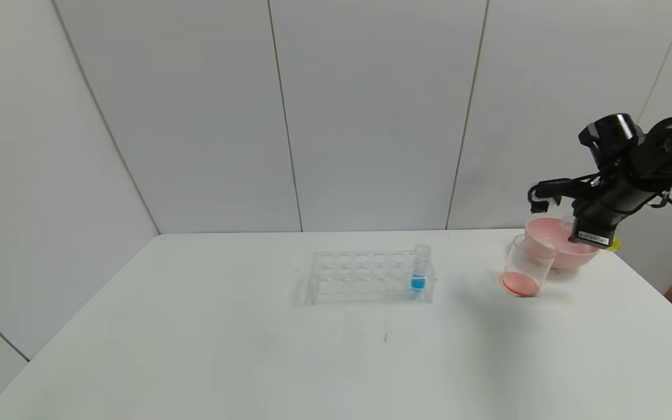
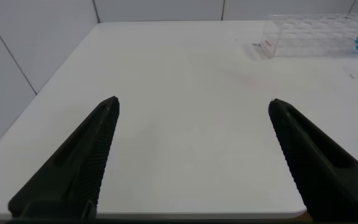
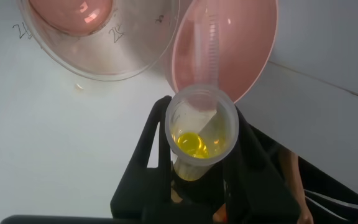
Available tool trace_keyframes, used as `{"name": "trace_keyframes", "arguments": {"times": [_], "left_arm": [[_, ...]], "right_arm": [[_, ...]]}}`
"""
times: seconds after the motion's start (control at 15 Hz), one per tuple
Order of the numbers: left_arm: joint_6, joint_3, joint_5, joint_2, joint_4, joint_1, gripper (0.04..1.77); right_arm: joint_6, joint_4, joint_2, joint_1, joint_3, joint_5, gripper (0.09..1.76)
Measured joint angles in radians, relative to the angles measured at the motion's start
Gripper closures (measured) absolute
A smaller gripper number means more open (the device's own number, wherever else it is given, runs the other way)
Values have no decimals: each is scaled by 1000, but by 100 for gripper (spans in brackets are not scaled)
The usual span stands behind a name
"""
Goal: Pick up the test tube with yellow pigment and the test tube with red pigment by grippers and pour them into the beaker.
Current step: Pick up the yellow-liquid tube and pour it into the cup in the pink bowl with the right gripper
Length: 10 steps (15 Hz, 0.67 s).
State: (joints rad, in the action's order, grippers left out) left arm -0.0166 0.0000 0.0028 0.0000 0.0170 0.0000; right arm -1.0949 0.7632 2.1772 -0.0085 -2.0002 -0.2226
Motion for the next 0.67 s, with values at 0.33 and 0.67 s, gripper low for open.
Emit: {"name": "trace_keyframes", "arguments": {"times": [0.33,0.67], "left_arm": [[0,0,0,0,0,0,9],[0,0,0,0,0,0,9]], "right_arm": [[-48,4,5,21,0,-101,132],[-74,2,19,46,0,-193,132]]}}
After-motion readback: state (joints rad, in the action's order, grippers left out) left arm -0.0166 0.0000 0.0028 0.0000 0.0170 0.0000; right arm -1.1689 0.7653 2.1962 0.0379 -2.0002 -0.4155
